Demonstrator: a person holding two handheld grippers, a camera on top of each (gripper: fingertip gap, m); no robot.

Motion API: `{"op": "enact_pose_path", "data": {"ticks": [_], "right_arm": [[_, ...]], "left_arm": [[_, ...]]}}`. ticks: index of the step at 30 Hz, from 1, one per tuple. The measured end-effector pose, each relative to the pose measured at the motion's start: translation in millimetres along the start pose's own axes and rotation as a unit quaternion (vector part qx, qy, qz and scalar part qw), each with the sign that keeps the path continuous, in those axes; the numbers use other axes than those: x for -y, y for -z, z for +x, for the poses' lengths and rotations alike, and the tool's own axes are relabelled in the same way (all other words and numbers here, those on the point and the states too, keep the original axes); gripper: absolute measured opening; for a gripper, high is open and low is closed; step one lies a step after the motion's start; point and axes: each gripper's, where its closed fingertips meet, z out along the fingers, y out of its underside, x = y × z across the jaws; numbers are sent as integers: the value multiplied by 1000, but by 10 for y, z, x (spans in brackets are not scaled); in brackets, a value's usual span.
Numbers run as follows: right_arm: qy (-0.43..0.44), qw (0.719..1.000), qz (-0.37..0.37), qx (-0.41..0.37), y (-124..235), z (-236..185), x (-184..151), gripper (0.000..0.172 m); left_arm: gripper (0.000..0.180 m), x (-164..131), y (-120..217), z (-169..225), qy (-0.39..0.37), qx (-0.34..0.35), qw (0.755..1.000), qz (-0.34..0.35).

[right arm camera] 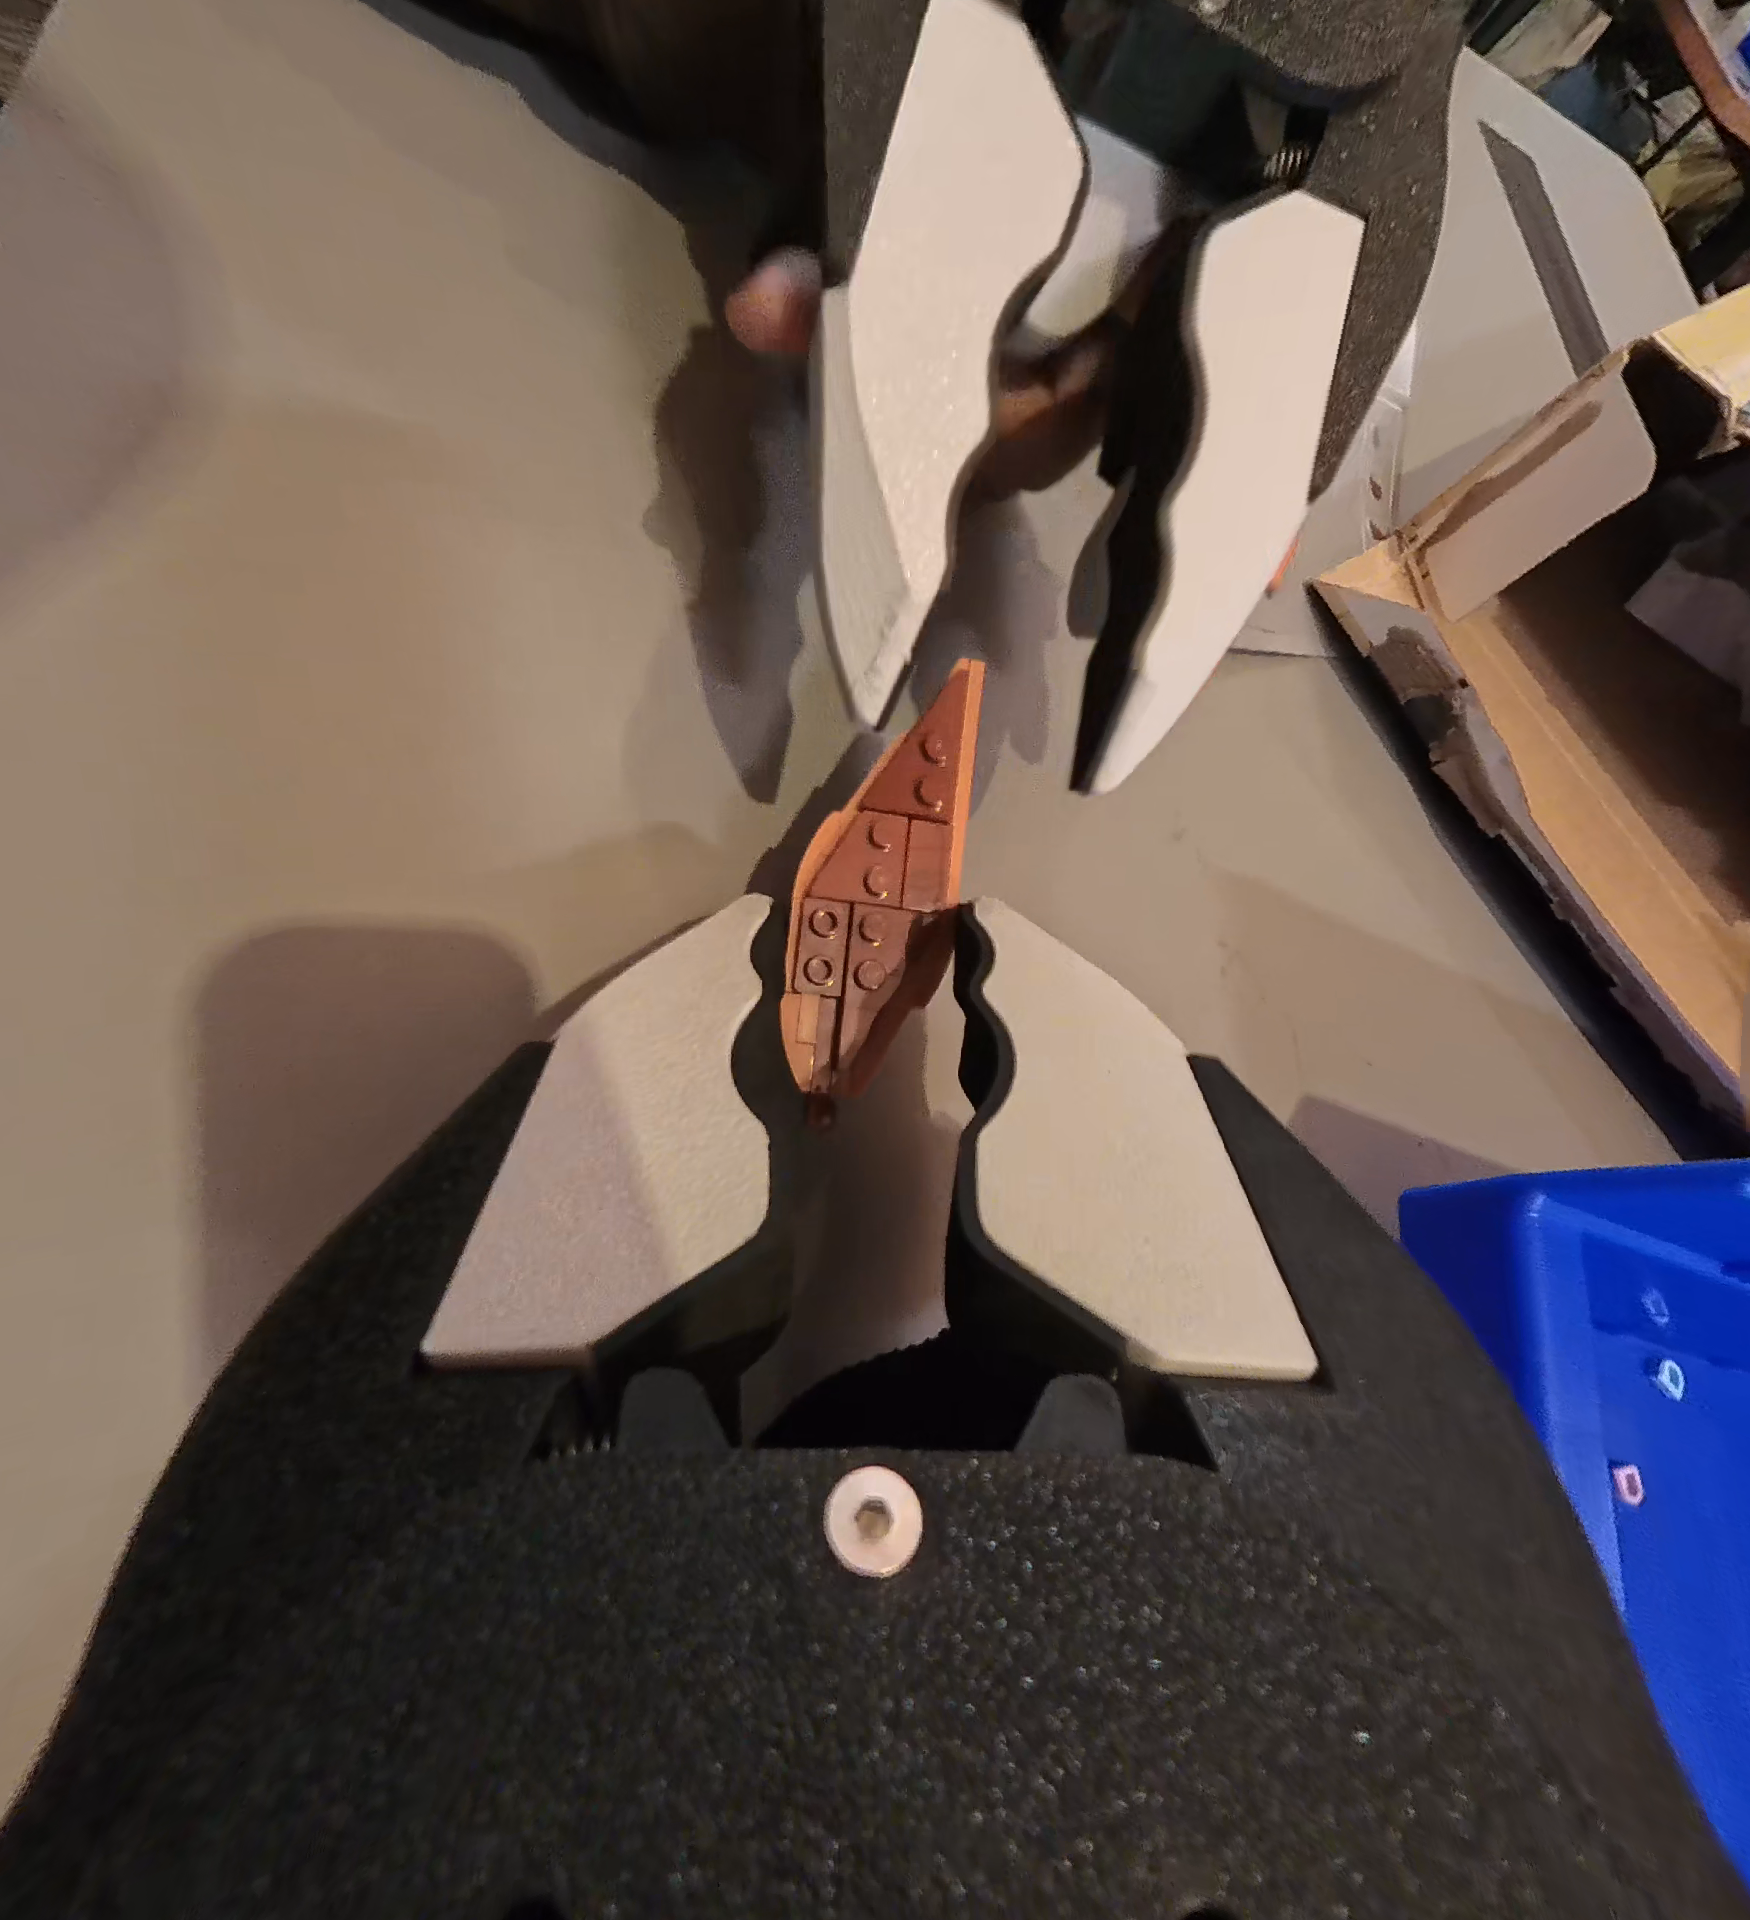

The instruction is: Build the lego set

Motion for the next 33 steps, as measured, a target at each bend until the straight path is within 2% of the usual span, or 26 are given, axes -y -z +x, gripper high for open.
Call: {"op": "enact_pose_path", "data": {"ticks": [3, 5, 7, 10, 17, 22, 25, 33], "right_arm": [[-13, 1000, -4, -15, 6, 63, -20, 30], [-28, 999, -5, -28, 13, 123, -28, 30], [-36, 998, -3, -45, 28, 187, -22, 30], [-34, 997, -5, -67, 43, 250, -19, 30], [-12, 994, -12, -104, 48, 313, 8, 31], [6, 992, -13, -122, 62, 332, 39, 31], [18, 991, -14, -133, 75, 342, 65, 30], [44, 987, -19, -155, 98, 363, 90, 30]], "left_arm": [[40, 27, 70, -130, 149, 21, 988, 16], [40, 2, 111, -240, 274, 36, 961, 34], [41, 0, 130, -273, 376, 22, 924, 69], [41, -20, 114, -266, 457, 3, 884, 97], [39, 30, -14, -227, 494, 7, 862, 111], [26, 71, -33, -268, 501, 17, 855, 131], [18, 83, -32, -263, 500, 17, 855, 135], [15, 133, -16, -259, 498, 14, 853, 155]]}}
